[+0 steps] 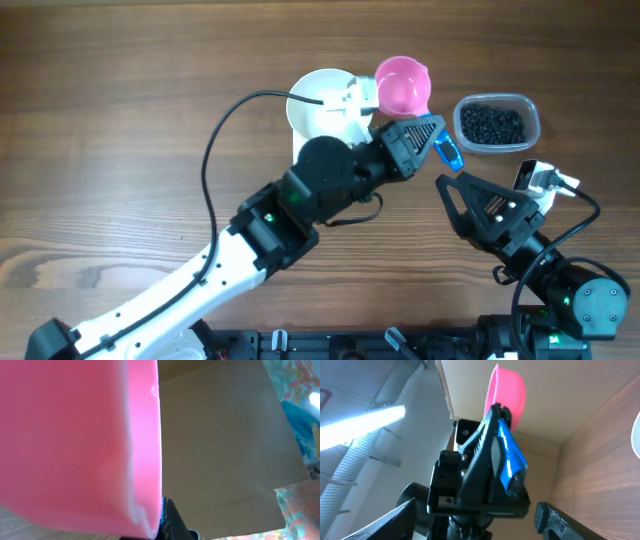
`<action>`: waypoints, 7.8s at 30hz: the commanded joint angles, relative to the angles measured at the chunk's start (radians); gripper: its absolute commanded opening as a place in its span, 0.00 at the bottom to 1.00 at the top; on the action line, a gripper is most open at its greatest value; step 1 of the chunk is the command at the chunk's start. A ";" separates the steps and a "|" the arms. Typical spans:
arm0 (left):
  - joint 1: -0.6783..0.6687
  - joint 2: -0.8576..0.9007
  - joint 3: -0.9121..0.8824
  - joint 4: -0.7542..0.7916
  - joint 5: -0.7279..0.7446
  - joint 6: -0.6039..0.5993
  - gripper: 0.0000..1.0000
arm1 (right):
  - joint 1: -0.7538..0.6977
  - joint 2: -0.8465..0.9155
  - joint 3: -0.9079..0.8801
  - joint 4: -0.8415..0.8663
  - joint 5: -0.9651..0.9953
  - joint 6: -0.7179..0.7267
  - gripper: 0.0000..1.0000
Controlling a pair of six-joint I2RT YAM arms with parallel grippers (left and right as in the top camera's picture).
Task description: Scoop item into bowl and weigh 150g on scale
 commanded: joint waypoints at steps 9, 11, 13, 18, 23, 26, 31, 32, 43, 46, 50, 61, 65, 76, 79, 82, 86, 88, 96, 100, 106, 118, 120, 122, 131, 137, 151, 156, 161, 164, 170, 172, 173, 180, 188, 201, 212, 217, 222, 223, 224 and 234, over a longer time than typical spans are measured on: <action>-0.024 0.002 0.003 0.015 0.091 -0.009 0.04 | -0.001 0.006 0.013 -0.028 0.098 -0.002 0.63; -0.025 0.002 0.003 0.014 0.106 -0.009 0.04 | -0.001 0.006 0.013 -0.028 0.098 0.001 0.63; -0.025 0.002 0.003 0.014 0.107 -0.009 0.04 | -0.001 0.006 0.013 -0.027 0.098 0.002 0.62; -0.025 0.003 0.003 0.003 0.119 -0.009 0.04 | -0.001 0.006 0.013 -0.027 0.097 0.010 0.50; -0.025 0.003 0.003 -0.005 0.119 -0.009 0.04 | -0.001 0.006 0.013 -0.028 0.097 0.009 0.38; -0.021 0.003 0.003 -0.005 0.111 -0.009 0.04 | -0.001 0.006 0.013 -0.028 0.089 0.009 0.32; -0.019 0.003 0.003 -0.005 0.111 -0.009 0.04 | -0.001 0.006 0.013 -0.028 0.090 0.009 0.25; -0.019 0.003 0.003 -0.005 0.111 -0.009 0.04 | -0.001 0.006 0.013 -0.029 0.089 0.009 0.24; -0.019 0.003 0.003 -0.025 0.101 -0.007 0.74 | -0.001 0.006 0.013 -0.056 0.170 -0.145 0.05; -0.018 0.003 0.003 -0.091 0.074 0.080 0.85 | -0.001 0.006 0.014 -0.215 0.439 -0.372 0.05; -0.014 0.002 0.003 -0.248 0.073 0.261 1.00 | -0.001 0.034 0.131 -0.421 0.603 -0.584 0.05; 0.339 -0.005 0.288 -1.102 -0.022 0.512 1.00 | -0.001 0.668 0.883 -1.255 0.647 -1.098 0.04; 0.340 -0.005 0.288 -1.102 0.029 0.512 1.00 | -0.001 0.673 0.883 -1.255 0.595 -1.098 0.04; 0.322 -0.001 0.262 -1.283 -0.091 0.399 0.25 | -0.001 0.675 0.883 -1.230 0.480 -1.254 0.04; 0.280 0.024 0.229 -1.249 -0.099 0.377 0.04 | -0.001 0.677 0.883 -1.282 0.466 -1.328 0.04; 0.233 0.100 0.219 -1.243 -0.173 0.376 0.04 | -0.001 0.682 0.883 -1.288 0.465 -1.304 0.04; 0.229 0.177 0.219 -1.256 -0.164 0.377 0.05 | -0.001 0.682 0.883 -1.289 0.465 -1.275 0.04; 0.230 0.194 0.217 -1.187 -0.169 0.377 0.04 | -0.001 0.682 0.883 -1.302 0.465 -1.229 0.04; 0.172 0.307 0.148 -0.986 -0.111 0.381 0.38 | -0.001 0.682 0.883 -1.299 0.470 -1.231 0.04; 0.172 0.307 0.146 -0.955 -0.227 0.381 1.00 | -0.001 0.687 0.883 -1.293 0.470 -1.231 0.04; 0.218 0.374 0.112 -0.950 -0.282 0.381 1.00 | -0.001 0.689 0.883 -1.292 0.470 -1.231 0.04; 0.262 0.455 0.112 -0.861 -0.127 0.642 0.04 | -0.001 0.698 0.883 -1.292 0.470 -1.229 0.04; 0.262 0.455 0.103 -0.853 -0.127 0.600 0.04 | -0.001 0.700 0.883 -1.292 0.469 -1.229 0.04; 0.262 0.455 0.053 -0.793 -0.114 0.560 0.04 | -0.001 0.702 0.883 -1.292 0.470 -1.229 0.04; 0.227 0.455 -0.036 -0.562 -0.053 0.559 0.04 | -0.001 0.704 0.883 -1.288 0.470 -1.231 0.04; 0.210 0.457 -0.036 -0.543 -0.174 0.529 0.04 | -0.001 0.704 0.883 -1.293 0.470 -1.231 0.04; 0.212 0.509 -0.036 -0.512 -0.203 0.530 0.04 | -0.001 0.704 0.883 -1.293 0.470 -1.231 0.04; 0.212 0.532 -0.036 -0.512 -0.188 0.529 0.04 | -0.001 0.704 0.883 -1.293 0.470 -1.232 0.04; 0.212 0.542 -0.036 -0.513 -0.188 0.530 0.04 | -0.001 0.704 0.883 -1.293 0.470 -1.232 0.04; 0.213 0.564 -0.036 -0.509 -0.188 0.530 0.04 | -0.001 0.704 0.883 -1.294 0.470 -1.232 0.04; 0.213 0.570 -0.036 -0.535 -0.193 0.530 0.04 | -0.001 0.704 0.883 -1.305 0.470 -1.233 0.04; 0.213 0.577 -0.036 -0.537 -0.196 0.530 0.04 | -0.001 0.704 0.883 -1.312 0.470 -1.241 0.04; 0.213 0.579 -0.036 -0.539 -0.196 0.530 0.04 | -0.001 0.704 0.883 -1.315 0.470 -1.252 0.04; 0.212 0.476 -0.027 -0.566 -0.193 0.534 0.04 | -0.001 0.704 0.883 -1.323 0.469 -1.258 0.04; 0.232 -0.144 -0.027 -0.671 -0.071 0.537 0.04 | -0.001 0.704 0.883 -1.332 0.469 -1.258 0.04; 0.626 -0.583 -0.029 -1.219 -0.275 0.537 1.00 | -0.001 0.704 0.883 -1.106 0.497 -1.257 0.04; 0.626 -0.421 -0.029 -1.265 -0.229 0.525 1.00 | -0.001 0.704 0.883 -1.073 0.648 -1.209 0.04; 0.626 -0.336 -0.029 -1.259 -0.225 0.526 1.00 | -0.001 0.704 0.883 -0.980 0.705 -1.199 0.04; 0.626 -0.254 -0.029 -1.259 -0.225 0.526 1.00 | -0.001 0.715 0.883 -0.934 0.889 -1.203 0.04; 0.626 -0.237 -0.029 -1.259 -0.225 0.526 1.00 | -0.001 0.719 0.883 -0.929 0.949 -1.204 0.04; 0.626 -0.225 -0.029 -1.259 -0.225 0.526 1.00 | -0.001 0.720 0.883 -0.926 1.006 -1.208 0.04; 0.626 -0.207 -0.029 -1.259 -0.225 0.526 1.00 | -0.001 0.745 0.883 -0.927 1.299 -1.206 0.04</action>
